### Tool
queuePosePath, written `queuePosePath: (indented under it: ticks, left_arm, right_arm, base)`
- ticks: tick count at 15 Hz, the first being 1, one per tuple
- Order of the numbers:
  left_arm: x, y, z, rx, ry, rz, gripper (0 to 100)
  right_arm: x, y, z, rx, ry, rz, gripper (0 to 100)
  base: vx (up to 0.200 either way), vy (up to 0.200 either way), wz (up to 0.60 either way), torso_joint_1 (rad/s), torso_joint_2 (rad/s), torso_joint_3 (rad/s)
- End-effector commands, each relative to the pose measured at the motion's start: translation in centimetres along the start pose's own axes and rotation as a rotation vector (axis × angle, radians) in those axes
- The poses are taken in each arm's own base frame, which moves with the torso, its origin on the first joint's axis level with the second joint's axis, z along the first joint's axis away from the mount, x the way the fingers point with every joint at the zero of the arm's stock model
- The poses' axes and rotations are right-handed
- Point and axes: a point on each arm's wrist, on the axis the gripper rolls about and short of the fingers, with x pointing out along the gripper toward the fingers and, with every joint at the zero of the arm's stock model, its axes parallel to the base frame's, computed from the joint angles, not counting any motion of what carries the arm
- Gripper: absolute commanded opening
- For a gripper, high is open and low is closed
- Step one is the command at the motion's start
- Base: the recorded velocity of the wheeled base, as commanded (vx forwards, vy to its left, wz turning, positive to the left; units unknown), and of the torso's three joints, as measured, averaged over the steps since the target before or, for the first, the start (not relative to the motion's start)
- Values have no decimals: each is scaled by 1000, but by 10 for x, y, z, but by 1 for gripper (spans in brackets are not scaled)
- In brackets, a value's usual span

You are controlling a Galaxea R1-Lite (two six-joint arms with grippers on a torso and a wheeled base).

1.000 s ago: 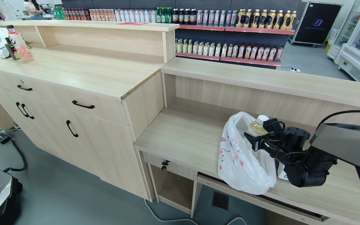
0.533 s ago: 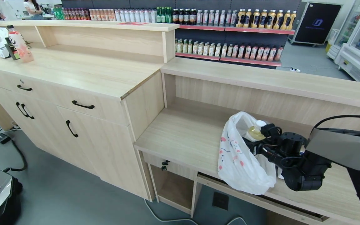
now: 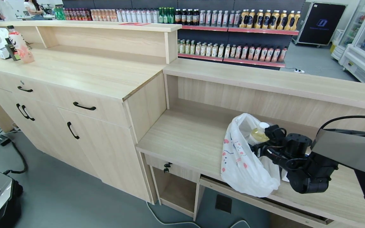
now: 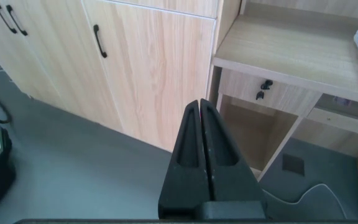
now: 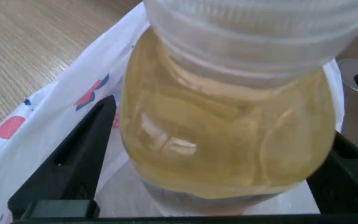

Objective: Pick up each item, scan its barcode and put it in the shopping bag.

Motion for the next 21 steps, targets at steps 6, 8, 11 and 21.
queuePosePath:
  ticks: [6,8,11,21]
  left_arm:
    - [0,0,0,0,0,2,0]
    - [0,0,0,0,0,0,0]
    - [0,0,0,0,0,0,0]
    - [0,0,0,0,0,0,0]
  right_arm:
    - [-58,0,105,-118,-135,-4,100]
    - [-103,-3,138,-110,-97,-75,100]
    - [-181,-8,191,-122,-119,-180,100]
    - [-274,-45,174,65,280,-846,100]
  base:
    - [0,0,0,0,0,0]
    - [0,0,0,0,0,0]
    - [0,0,0,0,0,0]
    - [0,0,-360,0,0,4]
